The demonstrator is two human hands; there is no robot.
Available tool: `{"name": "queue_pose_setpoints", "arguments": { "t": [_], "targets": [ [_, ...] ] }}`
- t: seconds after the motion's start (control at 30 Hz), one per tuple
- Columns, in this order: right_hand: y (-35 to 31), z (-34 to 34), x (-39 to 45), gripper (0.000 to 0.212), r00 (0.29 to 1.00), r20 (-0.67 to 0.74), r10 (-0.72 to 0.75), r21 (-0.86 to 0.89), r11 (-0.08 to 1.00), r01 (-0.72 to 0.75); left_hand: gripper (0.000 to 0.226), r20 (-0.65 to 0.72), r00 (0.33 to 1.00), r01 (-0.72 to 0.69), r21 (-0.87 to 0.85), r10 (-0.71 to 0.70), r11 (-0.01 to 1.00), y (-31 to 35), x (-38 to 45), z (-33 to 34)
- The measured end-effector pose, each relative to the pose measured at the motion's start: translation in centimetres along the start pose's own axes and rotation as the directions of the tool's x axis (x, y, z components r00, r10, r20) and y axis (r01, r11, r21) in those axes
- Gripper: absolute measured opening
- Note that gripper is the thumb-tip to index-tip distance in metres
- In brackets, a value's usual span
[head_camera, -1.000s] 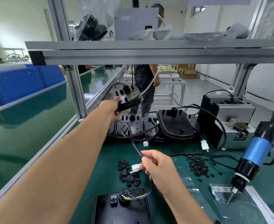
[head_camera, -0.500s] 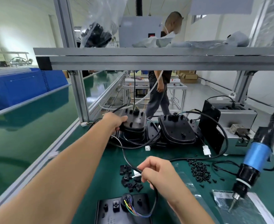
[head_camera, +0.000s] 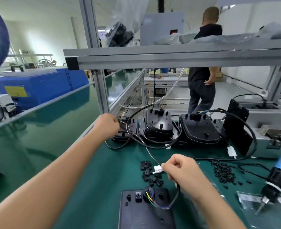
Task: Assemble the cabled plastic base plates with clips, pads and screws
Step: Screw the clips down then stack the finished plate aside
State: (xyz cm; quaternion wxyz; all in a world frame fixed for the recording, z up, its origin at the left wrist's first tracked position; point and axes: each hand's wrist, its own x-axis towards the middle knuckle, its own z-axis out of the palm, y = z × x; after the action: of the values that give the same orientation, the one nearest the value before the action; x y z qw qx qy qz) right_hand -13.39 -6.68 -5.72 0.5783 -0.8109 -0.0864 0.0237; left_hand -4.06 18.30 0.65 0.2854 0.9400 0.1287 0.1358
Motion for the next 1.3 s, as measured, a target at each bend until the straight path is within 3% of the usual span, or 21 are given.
{"name": "queue_pose_setpoints", "arguments": {
  "t": [0.03,0.1,0.17,0.23,0.33,0.4,0.5,0.6,0.67,0.73,0.87,0.93,0.97,1.03,1.1,1.2,1.3],
  "targets": [
    [-0.1,0.1,0.0,0.019,1.000,0.000,-0.001,-0.007,1.000,0.001,0.018,0.050,0.993,0.115,-0.095,-0.111,0.989,-1.2,-0.5,0.2],
    [-0.2,0.2,0.0,0.019,1.000,0.011,0.006,-0.017,1.000,-0.006,0.017,0.246,0.928,0.357,-0.374,-0.279,0.856,-2.7,-1.8,1.3],
    [-0.2,0.2,-0.2,0.015,1.000,0.021,0.013,0.000,1.000,-0.013,0.016,0.305,0.922,0.369,-0.502,-0.239,0.782,-3.3,-2.6,3.0],
    [-0.2,0.2,-0.5,0.010,0.999,0.045,0.020,0.039,0.999,-0.022,0.030,0.187,0.972,0.211,-0.442,-0.141,0.872,-3.3,-3.1,4.3],
    [-0.1,0.0,-0.8,0.018,0.995,0.103,0.005,0.077,0.997,-0.013,0.045,-0.033,0.999,-0.030,-0.147,0.026,0.989,-3.1,-2.6,5.5],
    [-0.3,-0.1,-1.0,0.021,0.987,0.159,-0.013,0.113,0.994,-0.005,0.055,-0.018,0.999,-0.044,0.020,0.044,0.999,-3.3,-2.0,5.7],
    [-0.3,-0.2,-1.1,0.025,0.978,0.208,-0.035,0.143,0.990,0.005,0.046,-0.002,1.000,-0.019,0.218,0.020,0.976,-4.5,-1.1,5.0],
    [-0.2,-0.3,-1.0,0.026,0.978,0.208,-0.032,0.151,0.989,0.000,0.033,-0.001,0.999,-0.035,0.212,0.036,0.977,-5.1,-0.3,4.0],
    [-0.3,-0.2,-0.9,0.023,0.976,0.214,-0.044,0.187,0.982,0.003,0.025,0.069,0.997,0.014,0.171,-0.026,0.985,-4.9,0.2,3.5],
    [-0.5,0.1,-1.0,0.019,0.971,0.230,-0.070,0.236,0.972,0.015,0.032,0.113,0.986,0.111,0.126,-0.126,0.986,-4.6,0.4,3.2],
    [-0.5,0.4,-1.4,0.024,0.974,0.209,-0.089,0.265,0.964,0.032,0.038,-0.067,0.969,0.233,-0.040,-0.236,0.972,-4.8,0.5,2.8],
    [-0.5,0.1,-1.5,0.025,0.979,0.167,-0.114,0.292,0.954,0.062,0.030,-0.233,0.914,0.259,-0.292,-0.331,0.921,-4.8,0.5,2.1],
    [-0.5,0.0,-1.4,0.025,0.980,0.156,-0.125,0.313,0.947,0.071,0.022,-0.269,0.875,0.239,-0.482,-0.402,0.843,-4.6,0.5,1.4],
    [-0.6,-0.1,-1.4,0.020,0.974,0.182,-0.134,0.341,0.938,0.065,0.005,-0.180,0.818,0.177,-0.825,-0.546,0.537,-3.9,0.3,-0.4],
    [-0.9,0.1,-1.6,0.014,0.955,0.262,-0.143,0.316,0.947,0.055,0.010,-0.062,0.842,0.141,-0.933,-0.535,0.330,-3.4,-0.4,-2.3],
    [-1.7,0.5,-1.9,0.006,0.930,0.344,-0.130,0.187,0.980,0.068,0.020,-0.050,0.925,0.057,-0.962,-0.376,0.268,-2.4,-2.1,-5.5],
    [-2.4,0.6,-1.4,0.025,0.976,0.175,-0.128,-0.212,0.963,0.164,0.024,-0.070,0.977,0.014,-0.923,-0.202,0.385,-0.9,-4.3,-7.6]
  ]
}}
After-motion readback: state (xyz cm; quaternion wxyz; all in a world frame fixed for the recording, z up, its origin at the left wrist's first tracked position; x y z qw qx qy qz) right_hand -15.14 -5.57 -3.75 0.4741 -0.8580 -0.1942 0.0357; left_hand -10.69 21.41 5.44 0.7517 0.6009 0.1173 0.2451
